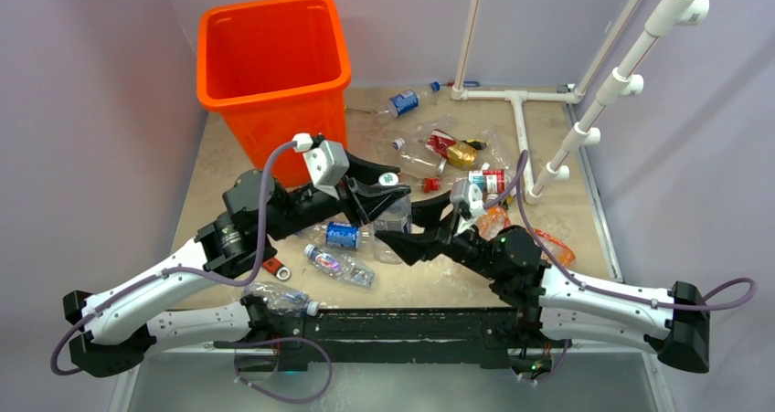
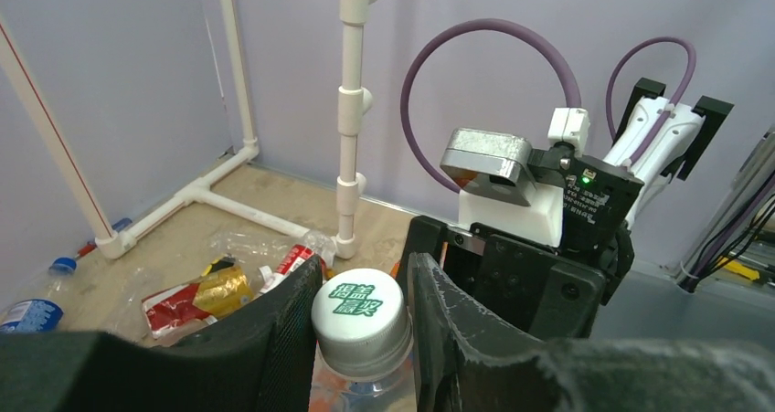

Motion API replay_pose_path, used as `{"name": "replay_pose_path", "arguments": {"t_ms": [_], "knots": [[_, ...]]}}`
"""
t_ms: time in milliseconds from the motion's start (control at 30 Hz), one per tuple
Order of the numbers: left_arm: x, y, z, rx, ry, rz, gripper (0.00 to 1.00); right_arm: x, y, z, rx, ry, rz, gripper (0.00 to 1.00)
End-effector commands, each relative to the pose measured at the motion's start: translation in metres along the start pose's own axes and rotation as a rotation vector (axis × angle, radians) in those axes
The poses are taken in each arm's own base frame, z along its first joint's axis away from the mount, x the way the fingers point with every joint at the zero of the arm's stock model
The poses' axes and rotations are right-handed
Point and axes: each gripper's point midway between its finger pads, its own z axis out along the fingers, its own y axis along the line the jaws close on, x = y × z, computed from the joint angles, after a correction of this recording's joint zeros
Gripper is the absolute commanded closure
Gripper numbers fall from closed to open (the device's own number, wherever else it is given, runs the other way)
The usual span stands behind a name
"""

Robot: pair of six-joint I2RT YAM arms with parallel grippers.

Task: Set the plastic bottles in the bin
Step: Pick up the plastic bottle from the corner of the board.

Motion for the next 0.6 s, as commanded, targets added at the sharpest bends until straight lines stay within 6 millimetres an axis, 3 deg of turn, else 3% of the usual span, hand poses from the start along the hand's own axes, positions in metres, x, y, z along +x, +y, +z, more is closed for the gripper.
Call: {"name": "replay_pose_path", "arguments": {"t_ms": [0, 67, 100, 233, 400, 467, 567], "knots": [[-0.017, -0.002, 0.001, 0.013, -0.033, 0.016, 1.0, -0.022, -0.001, 0.001, 0.024, -0.042, 0.0, 0.26], [-0.026, 0.006, -0.002, -0.033, -0.055, 0.032, 1.0, -0.023, -0.003, 0.0, 0.045, -0.018, 0.008, 0.04], [-0.03, 0.011, -0.004, -0.062, -0.057, 0.047, 1.0, -0.024, -0.003, -0.001, 0.053, -0.01, 0.014, 0.01], [-0.061, 0.042, -0.018, -0.241, -0.091, 0.122, 1.0, -0.027, -0.004, -0.013, 0.077, 0.029, 0.028, 0.01], [-0.132, 0.092, -0.055, -0.582, -0.289, 0.203, 1.0, -0.025, -0.027, -0.035, 0.227, 0.036, 0.094, 0.01], [-0.16, 0.104, -0.073, -0.689, -0.387, 0.249, 1.0, -0.021, -0.039, -0.046, 0.289, 0.024, 0.115, 0.01], [-0.193, 0.123, -0.084, -0.855, -0.426, 0.332, 1.0, -0.016, -0.045, -0.059, 0.321, -0.024, 0.164, 0.01]]}}
